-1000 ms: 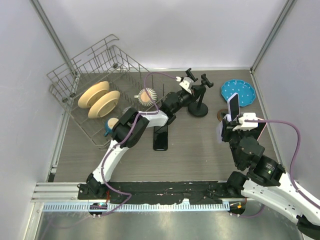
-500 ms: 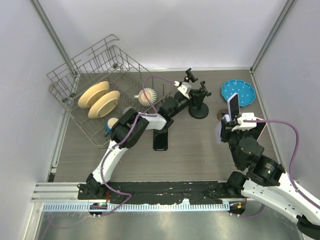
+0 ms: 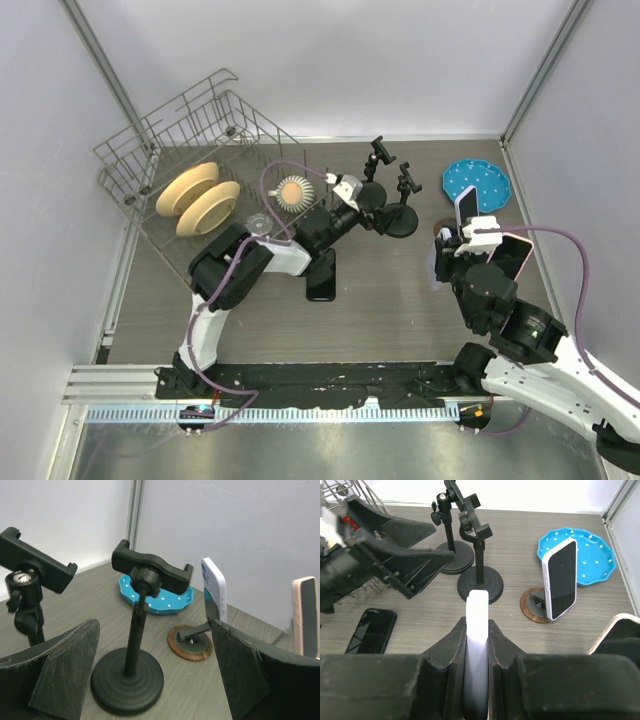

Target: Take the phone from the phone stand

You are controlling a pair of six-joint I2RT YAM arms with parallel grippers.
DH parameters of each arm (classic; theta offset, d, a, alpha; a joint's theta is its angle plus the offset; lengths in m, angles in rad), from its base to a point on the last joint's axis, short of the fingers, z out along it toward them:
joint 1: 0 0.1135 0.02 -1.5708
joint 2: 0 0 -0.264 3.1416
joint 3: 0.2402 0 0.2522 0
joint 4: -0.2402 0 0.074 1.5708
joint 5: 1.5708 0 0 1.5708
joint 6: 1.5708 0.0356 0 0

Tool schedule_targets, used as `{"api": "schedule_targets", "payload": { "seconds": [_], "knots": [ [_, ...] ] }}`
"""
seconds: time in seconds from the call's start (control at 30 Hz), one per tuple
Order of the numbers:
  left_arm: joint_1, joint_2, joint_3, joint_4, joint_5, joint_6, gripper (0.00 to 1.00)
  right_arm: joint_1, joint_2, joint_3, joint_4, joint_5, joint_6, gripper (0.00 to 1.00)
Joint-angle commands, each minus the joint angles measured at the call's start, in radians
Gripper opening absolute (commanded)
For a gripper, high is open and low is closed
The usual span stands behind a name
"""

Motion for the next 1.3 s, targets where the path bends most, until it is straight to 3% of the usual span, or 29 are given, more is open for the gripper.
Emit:
{"api": "schedule_targets", "payload": {
  "seconds": [0.0, 0.23, 0.5, 0.97, 1.13, 1.27],
  "knots": [
    [-0.043, -0.173, -0.164, 0.163, -0.082, 0.051, 0.98, 0.006, 0.045, 0.12, -0.025, 0.0, 0.095, 0.01],
    [-0.253, -0.411, -0.44, 0.154, -0.312, 0.398, 1.0, 0.006, 0.16, 0.188, -0.124, 0.012, 0.29, 0.01],
    [-0.472, -0.514, -0.48, 0.063, -0.533, 0.619, 1.0, 0.006, 0.263, 0.194, -0.141, -0.017, 0.469, 0.01],
    [-0.635, -0.413, -0.339, -0.027, -0.82, 0.734, 0.99, 0.008, 0.22, 0.128, -0.072, -0.065, 0.591, 0.01],
    [-0.647, -0.394, -0.281, -0.119, -0.887, 0.719, 0.91, 0.006, 0.223, 0.116, -0.056, -0.08, 0.615, 0.01],
    [-0.66, -0.38, -0.275, -0.127, -0.906, 0.727, 0.75, 0.006, 0.22, 0.108, -0.048, -0.073, 0.626, 0.01]
  ]
}}
